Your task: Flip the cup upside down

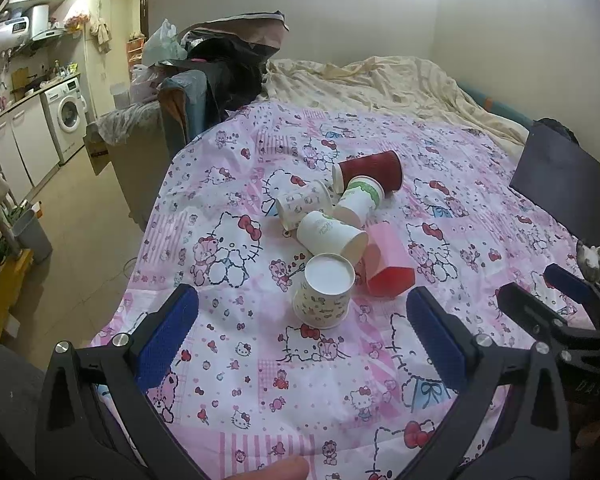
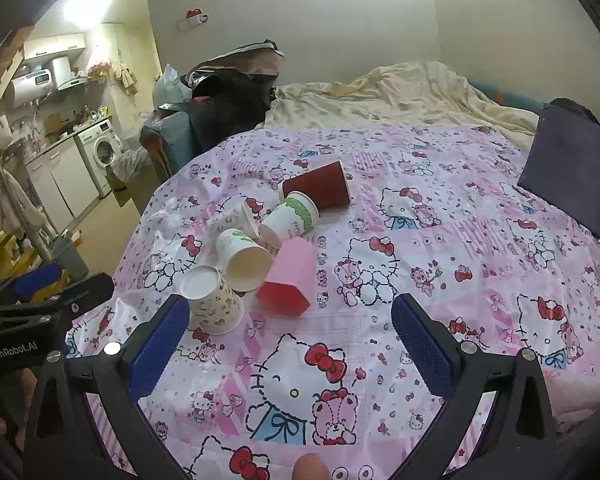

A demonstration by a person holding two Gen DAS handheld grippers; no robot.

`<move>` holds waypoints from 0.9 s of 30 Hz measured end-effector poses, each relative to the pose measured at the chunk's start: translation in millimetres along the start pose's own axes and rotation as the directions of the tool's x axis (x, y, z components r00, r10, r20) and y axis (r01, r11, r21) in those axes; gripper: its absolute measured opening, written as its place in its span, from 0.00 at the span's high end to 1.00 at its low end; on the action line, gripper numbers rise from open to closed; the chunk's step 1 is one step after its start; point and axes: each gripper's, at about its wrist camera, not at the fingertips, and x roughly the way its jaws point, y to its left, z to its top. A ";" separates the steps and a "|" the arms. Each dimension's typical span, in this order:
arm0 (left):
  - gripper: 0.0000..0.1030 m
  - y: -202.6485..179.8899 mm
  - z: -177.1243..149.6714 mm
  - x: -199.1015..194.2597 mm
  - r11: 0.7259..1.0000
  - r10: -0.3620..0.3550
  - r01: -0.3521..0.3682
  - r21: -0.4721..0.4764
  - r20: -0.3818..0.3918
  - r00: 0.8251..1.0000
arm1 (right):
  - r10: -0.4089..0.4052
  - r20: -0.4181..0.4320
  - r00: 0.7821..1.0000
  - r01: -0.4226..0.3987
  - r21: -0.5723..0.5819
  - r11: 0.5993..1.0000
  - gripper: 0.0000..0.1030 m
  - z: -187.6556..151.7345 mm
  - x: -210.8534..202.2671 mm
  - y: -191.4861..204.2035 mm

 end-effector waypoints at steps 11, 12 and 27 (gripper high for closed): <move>0.00 1.9 1.8 -0.4 1.000 0.001 -0.001 -0.007 0.001 1.000 | 0.001 -0.011 1.000 -0.001 0.010 1.000 0.00 0.2 3.9 -2.0; 0.00 1.3 1.9 -0.4 1.000 0.001 -0.001 -0.005 0.002 1.000 | 0.000 -0.011 1.000 0.000 0.010 1.000 0.00 0.2 4.0 -1.9; 0.00 2.5 1.8 -0.6 1.000 0.003 -0.003 -0.005 0.004 1.000 | 0.001 -0.010 1.000 -0.001 0.008 1.000 0.00 -0.1 3.6 -1.9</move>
